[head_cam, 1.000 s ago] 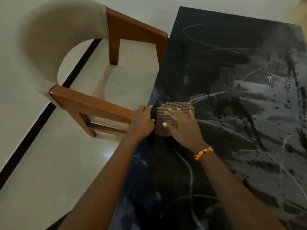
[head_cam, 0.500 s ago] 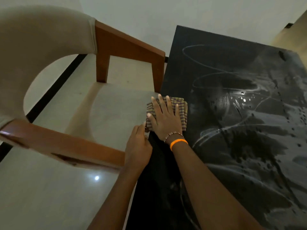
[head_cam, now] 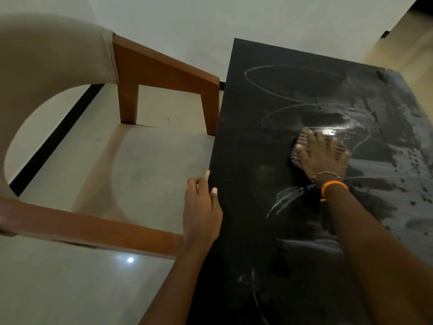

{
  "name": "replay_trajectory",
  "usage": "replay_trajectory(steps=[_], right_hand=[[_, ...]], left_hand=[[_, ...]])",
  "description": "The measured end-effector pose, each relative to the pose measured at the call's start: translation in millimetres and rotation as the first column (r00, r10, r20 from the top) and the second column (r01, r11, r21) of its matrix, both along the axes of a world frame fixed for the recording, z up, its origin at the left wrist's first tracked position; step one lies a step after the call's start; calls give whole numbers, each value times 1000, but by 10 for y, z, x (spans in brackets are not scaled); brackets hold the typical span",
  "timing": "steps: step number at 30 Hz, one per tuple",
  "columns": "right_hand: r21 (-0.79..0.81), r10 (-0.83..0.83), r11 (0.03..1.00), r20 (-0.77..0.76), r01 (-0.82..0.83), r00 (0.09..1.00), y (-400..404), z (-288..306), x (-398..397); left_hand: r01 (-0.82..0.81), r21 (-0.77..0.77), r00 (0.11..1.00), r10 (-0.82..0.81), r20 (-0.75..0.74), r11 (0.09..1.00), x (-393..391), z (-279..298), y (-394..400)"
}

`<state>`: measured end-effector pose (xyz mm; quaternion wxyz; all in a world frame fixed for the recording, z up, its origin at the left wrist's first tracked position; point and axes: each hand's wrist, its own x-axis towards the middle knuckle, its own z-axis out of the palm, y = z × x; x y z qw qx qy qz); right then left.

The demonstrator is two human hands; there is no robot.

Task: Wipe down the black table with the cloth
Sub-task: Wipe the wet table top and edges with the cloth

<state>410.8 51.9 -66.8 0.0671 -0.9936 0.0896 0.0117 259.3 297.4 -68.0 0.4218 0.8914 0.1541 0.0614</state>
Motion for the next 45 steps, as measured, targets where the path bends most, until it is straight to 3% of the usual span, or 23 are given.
replay_trajectory(steps=[3, 5, 10, 14, 18, 20, 24, 27, 30, 33, 35, 39, 42, 45], right_hand=[[48, -168, 984, -51, 170, 984, -139, 30, 13], [63, -174, 982, -64, 178, 983, -2, 19, 69], [72, 102, 992, -34, -100, 994, 894, -31, 328], [22, 375, 927, -53, -375, 925, 1626, -13, 243], [-2, 614, 789, -14, -614, 789, 1635, -44, -389], [-13, 636, 772, -15, -636, 772, 1328, -55, -650], [-109, 420, 900, -33, -421, 907, 392, 5, -741], [-103, 125, 987, -18, -126, 992, -366, 25, -732], [-29, -196, 980, 5, 196, 981, -690, 1, -827], [6, -267, 964, -3, 267, 964, -433, -28, -891], [5, -169, 986, -11, 169, 986, -89, -41, -904], [19, 227, 974, -3, -227, 974, 796, -69, -987], [70, 544, 837, 9, -543, 839, 1096, -61, -1188], [94, 686, 722, 31, -685, 727, 703, -59, -1322]], left_hand=[[-13, 66, 1000, 12, 12, 998, 20, -22, -25], [-17, 87, 1000, 16, 17, 996, 13, -31, -39], [-11, 99, 999, 8, 33, 995, 0, -33, -40], [-19, 116, 998, 12, 60, 993, 0, -44, -15], [-85, 138, 996, 84, 15, 987, -21, -42, -4], [-87, 150, 996, 87, 10, 985, -26, -41, 10], [-73, 155, 997, 73, 10, 985, -50, -32, 37], [-66, 161, 998, 65, 15, 985, -43, -16, 40], [-61, 161, 998, 57, 34, 985, -36, -10, 43], [-67, 167, 998, 63, 31, 984, -16, -22, 47], [-76, 170, 997, 73, 28, 982, -26, -16, 38], [-180, 173, 982, 167, 86, 968, -72, 85, -80], [-306, 154, 951, 294, 97, 940, -42, 223, -345], [-252, 149, 965, 236, 115, 956, -19, 348, -732]])
